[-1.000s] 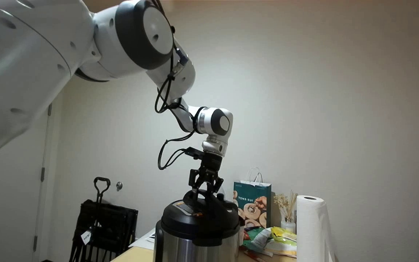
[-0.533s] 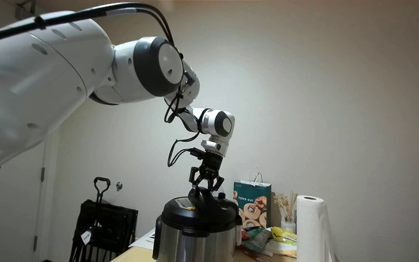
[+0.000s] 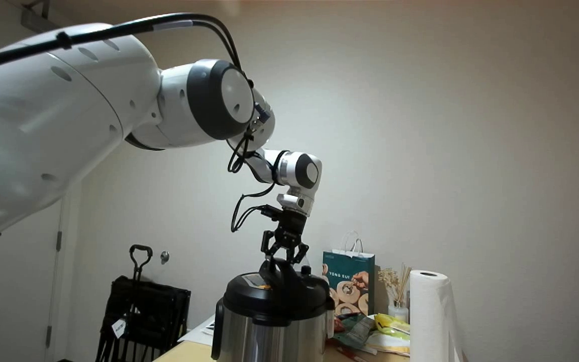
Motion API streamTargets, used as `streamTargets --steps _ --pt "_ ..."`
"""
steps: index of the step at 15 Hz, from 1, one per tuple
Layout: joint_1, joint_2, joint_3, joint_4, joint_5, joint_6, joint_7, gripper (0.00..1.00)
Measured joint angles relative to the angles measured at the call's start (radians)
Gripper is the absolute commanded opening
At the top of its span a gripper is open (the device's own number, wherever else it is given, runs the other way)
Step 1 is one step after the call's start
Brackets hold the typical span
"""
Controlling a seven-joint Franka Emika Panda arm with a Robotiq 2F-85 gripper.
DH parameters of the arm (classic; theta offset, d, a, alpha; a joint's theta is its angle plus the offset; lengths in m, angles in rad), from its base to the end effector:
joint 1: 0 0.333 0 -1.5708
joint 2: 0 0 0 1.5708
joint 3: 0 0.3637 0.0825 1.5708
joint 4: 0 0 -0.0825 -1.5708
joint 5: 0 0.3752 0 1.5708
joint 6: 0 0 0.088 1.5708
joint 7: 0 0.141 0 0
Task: Turn the lid of the cooker clockwise
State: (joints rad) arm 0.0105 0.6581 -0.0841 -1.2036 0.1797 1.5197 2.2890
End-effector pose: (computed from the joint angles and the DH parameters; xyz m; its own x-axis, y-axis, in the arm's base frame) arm 0.7075 -0.0112 0.3814 -0.6994 -0.7031 0.1284 -0.6385 0.6953 0.3301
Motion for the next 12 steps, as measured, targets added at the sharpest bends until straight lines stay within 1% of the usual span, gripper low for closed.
streamTargets --steps 2,4,7,12 --pt "0.010 -0.009 0.005 -0.013 -0.043 0.001 -0.048 0.23" --pt "0.024 -0.034 0.007 -0.056 -0.092 0.024 -0.107 0.23" --pt "0.041 -0.103 0.008 -0.175 -0.150 0.109 -0.188 0.23" --pt "0.041 -0.199 0.010 -0.338 -0.164 0.268 -0.351 0.23"
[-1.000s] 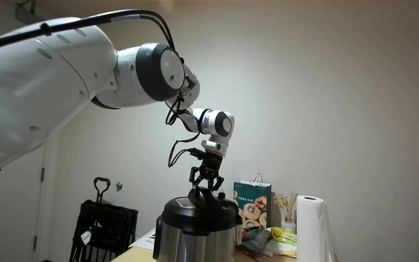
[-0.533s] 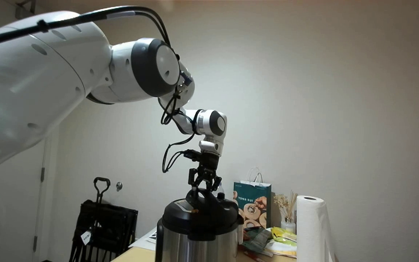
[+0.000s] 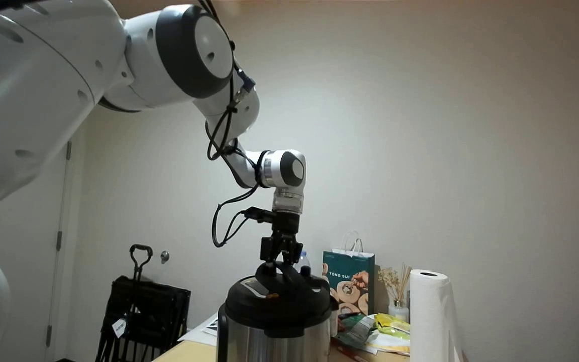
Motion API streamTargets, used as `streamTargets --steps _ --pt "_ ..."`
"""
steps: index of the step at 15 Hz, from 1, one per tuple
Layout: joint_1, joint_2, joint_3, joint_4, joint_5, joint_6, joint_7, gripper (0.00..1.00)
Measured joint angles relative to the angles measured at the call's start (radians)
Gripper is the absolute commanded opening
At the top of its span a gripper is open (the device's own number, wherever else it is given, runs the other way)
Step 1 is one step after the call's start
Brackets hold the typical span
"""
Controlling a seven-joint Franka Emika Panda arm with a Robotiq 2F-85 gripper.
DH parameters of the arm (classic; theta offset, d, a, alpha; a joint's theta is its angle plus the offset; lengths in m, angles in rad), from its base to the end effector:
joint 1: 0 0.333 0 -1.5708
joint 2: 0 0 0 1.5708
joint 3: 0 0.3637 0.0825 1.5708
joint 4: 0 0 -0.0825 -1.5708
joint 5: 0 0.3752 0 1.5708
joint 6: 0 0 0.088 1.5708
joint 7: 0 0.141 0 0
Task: Turn the lid of the cooker clockwise
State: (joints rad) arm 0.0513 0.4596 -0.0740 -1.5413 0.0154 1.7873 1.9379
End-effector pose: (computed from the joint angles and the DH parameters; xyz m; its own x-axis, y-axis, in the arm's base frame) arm 0.6667 -0.0065 0.3851 -0.3708 -0.9240 0.0932 -0.9044 0.3820 0.1899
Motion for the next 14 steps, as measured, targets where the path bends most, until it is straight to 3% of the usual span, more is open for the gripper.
streamTargets --steps 6,14 --pt "-0.036 -0.017 0.008 -0.032 0.077 0.035 -0.101 0.23" --pt "-0.046 0.088 -0.017 0.140 0.158 -0.100 0.068 0.23"
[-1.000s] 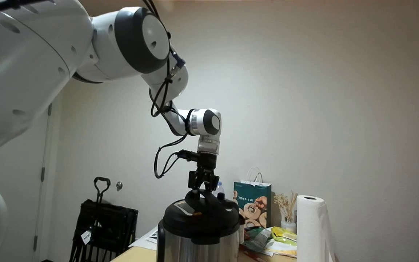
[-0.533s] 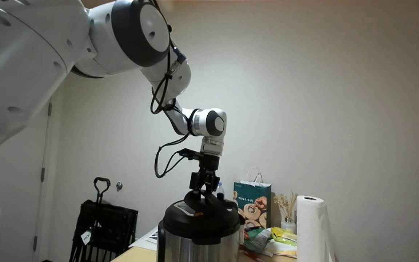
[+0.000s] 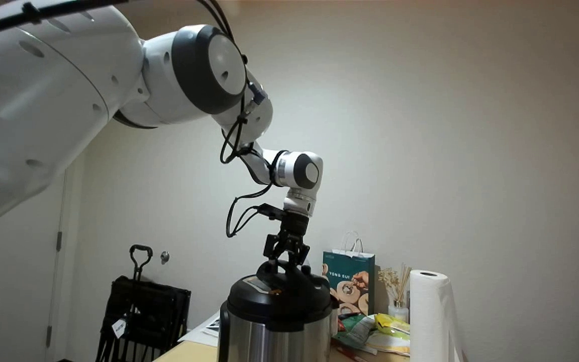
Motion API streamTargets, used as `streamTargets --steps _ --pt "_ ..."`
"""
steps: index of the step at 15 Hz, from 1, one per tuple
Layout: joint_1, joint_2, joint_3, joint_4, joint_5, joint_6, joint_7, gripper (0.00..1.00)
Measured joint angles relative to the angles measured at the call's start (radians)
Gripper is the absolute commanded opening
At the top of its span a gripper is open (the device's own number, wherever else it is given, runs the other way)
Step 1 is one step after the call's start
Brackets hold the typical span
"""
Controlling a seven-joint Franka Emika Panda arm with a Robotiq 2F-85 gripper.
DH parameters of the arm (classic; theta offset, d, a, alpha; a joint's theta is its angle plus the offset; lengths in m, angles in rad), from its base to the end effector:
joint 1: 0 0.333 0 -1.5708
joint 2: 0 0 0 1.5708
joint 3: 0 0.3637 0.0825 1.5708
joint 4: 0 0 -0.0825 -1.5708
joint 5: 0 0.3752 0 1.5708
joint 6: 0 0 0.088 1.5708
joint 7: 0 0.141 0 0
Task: Turn the lid of the cooker clockwise
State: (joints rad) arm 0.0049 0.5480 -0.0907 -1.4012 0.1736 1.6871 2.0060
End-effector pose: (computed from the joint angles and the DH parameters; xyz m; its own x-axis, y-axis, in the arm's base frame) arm 0.6881 -0.0252 0.3815 -0.5277 -0.8494 0.0053 -0.8142 0.5076 0.2818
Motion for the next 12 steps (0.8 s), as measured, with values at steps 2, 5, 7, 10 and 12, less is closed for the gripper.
streamTargets --steps 2,5,7,10,12 --pt "-0.001 0.027 -0.001 0.039 0.012 -0.015 0.036 0.23" --pt "-0.001 0.059 -0.001 0.069 0.008 -0.048 0.033 0.48" --pt "0.000 0.059 -0.001 0.075 0.006 -0.059 0.034 0.48" --pt "0.001 0.059 -0.002 0.074 0.004 -0.059 0.034 0.23" --pt "0.003 0.059 -0.002 0.074 0.002 -0.059 0.040 0.23"
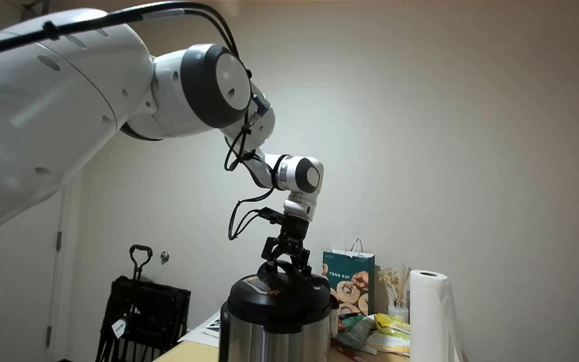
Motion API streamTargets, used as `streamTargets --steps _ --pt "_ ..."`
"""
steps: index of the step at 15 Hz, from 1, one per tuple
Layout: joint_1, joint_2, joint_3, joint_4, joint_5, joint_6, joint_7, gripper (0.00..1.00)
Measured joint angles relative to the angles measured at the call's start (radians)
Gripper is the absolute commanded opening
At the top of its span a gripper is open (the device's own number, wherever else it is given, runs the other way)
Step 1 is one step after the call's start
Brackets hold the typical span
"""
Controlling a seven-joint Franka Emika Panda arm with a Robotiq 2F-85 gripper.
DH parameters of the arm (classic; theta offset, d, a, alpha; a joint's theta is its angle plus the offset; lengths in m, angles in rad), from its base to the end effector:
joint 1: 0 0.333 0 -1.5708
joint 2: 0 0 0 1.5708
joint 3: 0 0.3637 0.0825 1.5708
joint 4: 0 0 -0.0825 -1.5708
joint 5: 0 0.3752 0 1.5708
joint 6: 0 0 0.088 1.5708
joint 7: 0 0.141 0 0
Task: Turn the lid of the cooker clockwise
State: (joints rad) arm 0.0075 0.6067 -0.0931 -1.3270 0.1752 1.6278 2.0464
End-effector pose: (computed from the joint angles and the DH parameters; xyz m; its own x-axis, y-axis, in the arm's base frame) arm 0.6974 -0.0225 0.3698 -0.5503 -0.8341 0.0386 -0.7850 0.5326 0.3166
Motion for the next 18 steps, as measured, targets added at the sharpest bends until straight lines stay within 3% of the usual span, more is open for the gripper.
streamTargets --steps 5,12,18 --pt "0.052 0.024 -0.020 0.035 -0.066 -0.024 0.209 0.23" --pt "0.056 0.211 -0.026 0.354 -0.084 -0.279 0.292 0.23" --pt "0.051 0.341 -0.026 0.580 -0.083 -0.419 0.344 0.23"
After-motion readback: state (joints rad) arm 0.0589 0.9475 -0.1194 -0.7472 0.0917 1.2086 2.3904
